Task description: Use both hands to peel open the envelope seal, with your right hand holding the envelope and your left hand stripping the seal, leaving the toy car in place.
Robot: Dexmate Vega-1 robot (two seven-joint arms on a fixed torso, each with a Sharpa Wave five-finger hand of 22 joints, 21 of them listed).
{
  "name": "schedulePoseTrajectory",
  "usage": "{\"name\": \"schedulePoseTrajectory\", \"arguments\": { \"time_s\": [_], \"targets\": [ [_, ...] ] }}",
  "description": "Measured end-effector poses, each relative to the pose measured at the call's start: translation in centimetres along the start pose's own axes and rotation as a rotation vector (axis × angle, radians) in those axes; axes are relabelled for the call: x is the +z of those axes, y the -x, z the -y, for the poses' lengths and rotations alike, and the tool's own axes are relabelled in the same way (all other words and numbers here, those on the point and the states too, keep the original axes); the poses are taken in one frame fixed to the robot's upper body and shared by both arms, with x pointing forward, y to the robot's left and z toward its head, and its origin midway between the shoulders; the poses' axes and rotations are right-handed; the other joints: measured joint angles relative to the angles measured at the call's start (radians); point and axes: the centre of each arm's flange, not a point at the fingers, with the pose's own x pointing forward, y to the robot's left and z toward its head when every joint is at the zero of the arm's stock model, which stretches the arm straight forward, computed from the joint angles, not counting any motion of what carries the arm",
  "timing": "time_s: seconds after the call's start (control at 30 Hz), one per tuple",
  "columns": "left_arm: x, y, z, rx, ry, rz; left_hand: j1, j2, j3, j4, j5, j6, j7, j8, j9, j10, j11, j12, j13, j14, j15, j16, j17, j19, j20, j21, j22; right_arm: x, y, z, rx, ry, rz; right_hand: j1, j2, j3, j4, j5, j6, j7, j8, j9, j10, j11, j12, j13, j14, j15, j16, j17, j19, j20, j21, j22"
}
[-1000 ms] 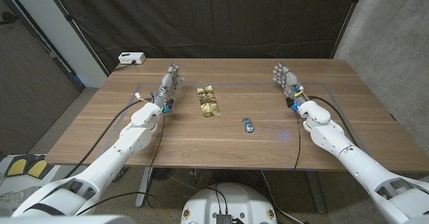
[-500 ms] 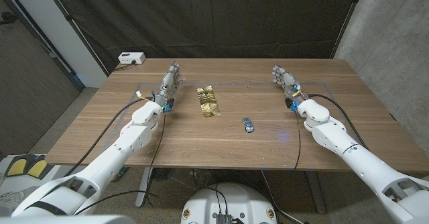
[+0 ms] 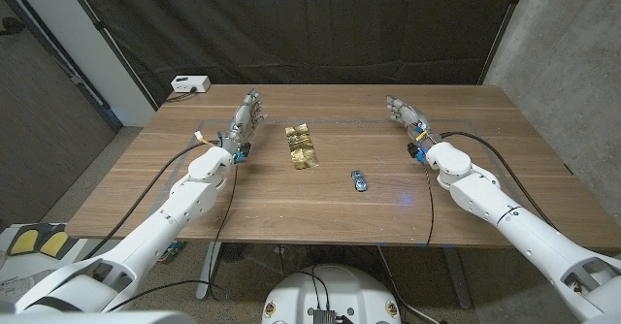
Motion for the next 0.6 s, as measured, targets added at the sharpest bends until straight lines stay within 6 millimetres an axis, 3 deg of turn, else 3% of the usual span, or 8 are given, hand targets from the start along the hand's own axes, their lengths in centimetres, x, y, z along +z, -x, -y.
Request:
{"name": "schedulePoseTrajectory", "arguments": {
  "time_s": [0.6],
  "targets": [
    [0.6, 1.1, -0.9, 0.007, -0.033, -0.007, 0.0, 0.0, 0.003, -0.003, 0.0, 0.02, -0.002, 0.006, 0.0, 0.021, 0.004, 0.008, 0.0, 0.013, 0.005, 0.0, 0.0, -0.002, 0.009, 0.0, 0.0, 1.1, 0.5, -1.8, 0.023, 0.072, 0.013, 0.009, 0.001, 0.0, 0.0, 0.0, -0.002, -0.002, 0.0, 0.0, 0.003, -0.003, 0.0, 0.0, 0.0, 0.0, 0.0, 0.0, 0.005, 0.005, -0.008, 0.0]
  ]
}}
